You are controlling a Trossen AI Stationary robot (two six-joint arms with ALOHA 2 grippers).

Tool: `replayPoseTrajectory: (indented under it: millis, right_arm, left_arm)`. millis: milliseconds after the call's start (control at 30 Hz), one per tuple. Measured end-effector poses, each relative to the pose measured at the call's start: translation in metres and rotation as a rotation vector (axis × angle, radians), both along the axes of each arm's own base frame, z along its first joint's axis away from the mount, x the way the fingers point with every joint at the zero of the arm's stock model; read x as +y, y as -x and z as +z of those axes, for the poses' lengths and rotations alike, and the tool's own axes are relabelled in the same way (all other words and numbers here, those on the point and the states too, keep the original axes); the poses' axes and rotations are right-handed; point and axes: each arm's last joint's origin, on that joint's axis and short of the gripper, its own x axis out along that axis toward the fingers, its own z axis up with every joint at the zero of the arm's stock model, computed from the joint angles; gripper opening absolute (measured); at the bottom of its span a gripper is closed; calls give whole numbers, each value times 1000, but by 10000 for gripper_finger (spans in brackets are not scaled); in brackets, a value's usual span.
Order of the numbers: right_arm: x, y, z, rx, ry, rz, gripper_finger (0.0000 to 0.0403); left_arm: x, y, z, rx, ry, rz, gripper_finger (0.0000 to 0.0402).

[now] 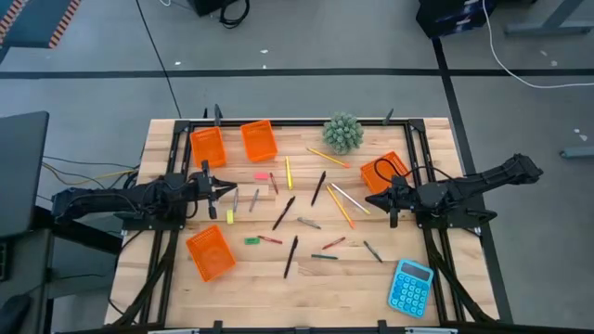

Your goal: Sort crayons/erasers/pens/pencils in bins

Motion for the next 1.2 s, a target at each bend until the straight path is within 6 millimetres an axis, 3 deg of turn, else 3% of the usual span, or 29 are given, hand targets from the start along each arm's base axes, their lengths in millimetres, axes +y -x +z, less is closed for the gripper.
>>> replayPoseTrajectory:
  millis: [1200]
  right_arm:
    - [0, 0, 0, 0, 0, 0, 8]
  left_arm:
    - [0, 0, 0, 0, -1, 0, 33]
